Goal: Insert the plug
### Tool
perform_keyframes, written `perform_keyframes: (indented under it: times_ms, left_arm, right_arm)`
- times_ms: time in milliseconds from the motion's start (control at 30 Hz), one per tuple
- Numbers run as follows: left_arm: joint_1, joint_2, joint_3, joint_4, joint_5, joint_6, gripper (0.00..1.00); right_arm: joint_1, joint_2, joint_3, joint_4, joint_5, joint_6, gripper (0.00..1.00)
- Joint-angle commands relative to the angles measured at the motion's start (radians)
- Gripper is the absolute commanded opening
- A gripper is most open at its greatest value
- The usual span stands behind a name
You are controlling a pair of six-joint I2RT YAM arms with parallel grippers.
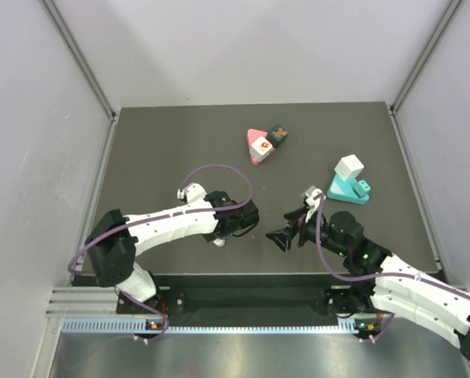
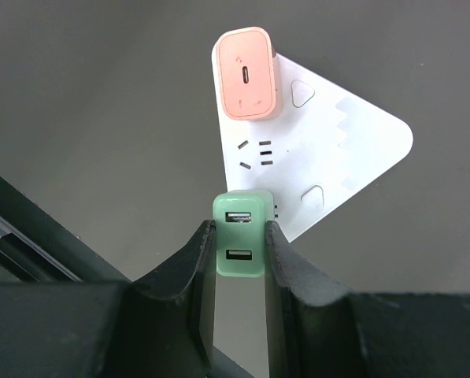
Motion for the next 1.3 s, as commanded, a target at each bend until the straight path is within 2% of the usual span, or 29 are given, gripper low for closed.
perform_keyframes:
  times_ms: [0, 567, 800, 1267]
  left_arm:
    - [-0.004, -0.023, -0.028, 0.027, -0.007, -0.017, 0.00]
    - [-0.004, 0.040, 0.060, 0.003, -0.028, 0.008, 0.00]
    - [-0.004, 0.058, 0.140, -0.104, -0.051, -0.006, 0.00]
    - [-0.004, 0.063, 0.108, -0.135, -0.036, -0.009, 0.00]
  right_arm:
    - [-0.007, -0.019, 0.005, 0.021, -0.009, -0.011, 1.00]
    - [-0.009, -0.022, 0.000, 0.024, -0.010, -0.007, 1.00]
    - [-0.012, -0.022, -0.001, 0.024, -0.010, -0.007, 1.00]
    - [-0.009, -0.024, -0.001, 0.016, -0.009, -0.006, 1.00]
